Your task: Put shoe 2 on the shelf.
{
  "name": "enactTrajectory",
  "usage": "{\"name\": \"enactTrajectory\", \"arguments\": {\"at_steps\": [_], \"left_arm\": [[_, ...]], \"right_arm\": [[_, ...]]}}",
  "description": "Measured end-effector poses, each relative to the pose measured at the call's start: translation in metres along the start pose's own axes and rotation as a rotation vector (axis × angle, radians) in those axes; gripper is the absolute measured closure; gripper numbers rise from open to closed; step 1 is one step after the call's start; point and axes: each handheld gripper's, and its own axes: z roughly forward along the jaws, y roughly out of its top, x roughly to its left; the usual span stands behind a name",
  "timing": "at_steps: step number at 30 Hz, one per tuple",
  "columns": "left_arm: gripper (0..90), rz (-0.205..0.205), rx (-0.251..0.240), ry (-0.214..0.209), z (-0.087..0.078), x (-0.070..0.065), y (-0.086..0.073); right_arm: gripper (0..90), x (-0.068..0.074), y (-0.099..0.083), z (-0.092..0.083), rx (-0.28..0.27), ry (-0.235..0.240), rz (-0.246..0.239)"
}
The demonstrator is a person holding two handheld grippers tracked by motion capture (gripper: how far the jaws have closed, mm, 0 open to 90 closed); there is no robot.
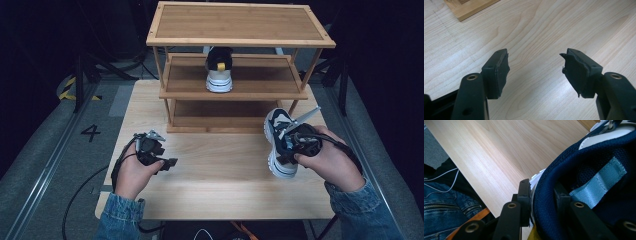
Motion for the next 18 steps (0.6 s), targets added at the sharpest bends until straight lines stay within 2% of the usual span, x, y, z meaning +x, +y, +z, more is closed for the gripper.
{"name": "enactTrajectory", "arguments": {"at_steps": [13, 18], "left_arm": [[37.1, 0.007, 0.005, -0.003, 0.001, 0.005, -0.001], [37.3, 0.006, 0.006, -0.006, 0.003, 0.007, -0.002]], "right_arm": [[73.2, 0.019, 0.019, -0.021, -0.022, 0.001, -0.039], [73.2, 0.022, 0.026, -0.027, -0.024, -0.006, -0.055]]}}
